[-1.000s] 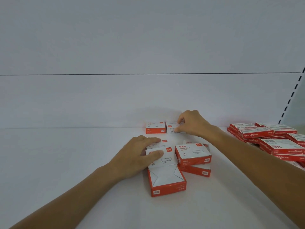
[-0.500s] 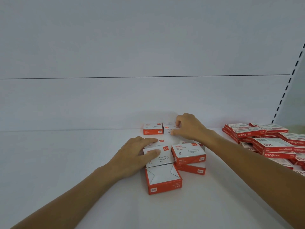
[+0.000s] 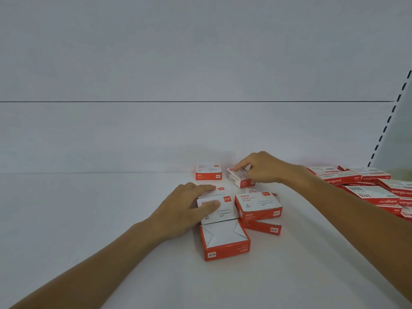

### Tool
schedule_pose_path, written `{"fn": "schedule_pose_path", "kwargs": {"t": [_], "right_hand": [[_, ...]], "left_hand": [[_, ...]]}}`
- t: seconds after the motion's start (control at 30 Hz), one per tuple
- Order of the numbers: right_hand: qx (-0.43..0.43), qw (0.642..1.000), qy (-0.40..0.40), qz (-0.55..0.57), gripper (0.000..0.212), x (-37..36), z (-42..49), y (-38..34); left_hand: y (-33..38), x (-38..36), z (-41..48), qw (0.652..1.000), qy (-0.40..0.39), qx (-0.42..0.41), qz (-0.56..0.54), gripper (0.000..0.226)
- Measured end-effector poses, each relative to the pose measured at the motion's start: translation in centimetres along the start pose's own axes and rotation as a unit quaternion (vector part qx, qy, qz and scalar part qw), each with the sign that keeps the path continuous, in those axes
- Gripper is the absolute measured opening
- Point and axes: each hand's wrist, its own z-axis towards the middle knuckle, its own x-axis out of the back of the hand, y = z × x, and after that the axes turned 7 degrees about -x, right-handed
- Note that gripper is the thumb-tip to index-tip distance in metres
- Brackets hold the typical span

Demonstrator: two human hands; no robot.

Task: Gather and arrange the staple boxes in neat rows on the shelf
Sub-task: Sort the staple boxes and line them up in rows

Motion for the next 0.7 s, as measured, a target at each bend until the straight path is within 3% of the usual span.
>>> {"fn": "schedule_pose_path", "kwargs": {"t": [0.13,0.23,0.4,0.7], "right_hand": [[-0.047,0.997,-0.025,-0.053,0.041,1.4,0.1,-0.5],[-0.036,0.996,-0.008,-0.086,0.042,1.2,-0.1,0.0],[-0.024,1.0,0.006,-0.014,0.038,0.0,-0.2,0.4],[-0.057,0.993,0.092,-0.043,0.047,-1.3,1.6,-1.0]], "left_hand": [[0.0,0.0,0.0,1.0,0.001,-0.003,0.0,0.047],[0.0,0.0,0.0,1.0,0.001,-0.002,0.0,0.047],[0.0,0.0,0.0,1.0,0.002,-0.002,-0.001,0.047],[0.0,0.0,0.0,1.0,-0.001,-0.003,0.004,0.046]]}}
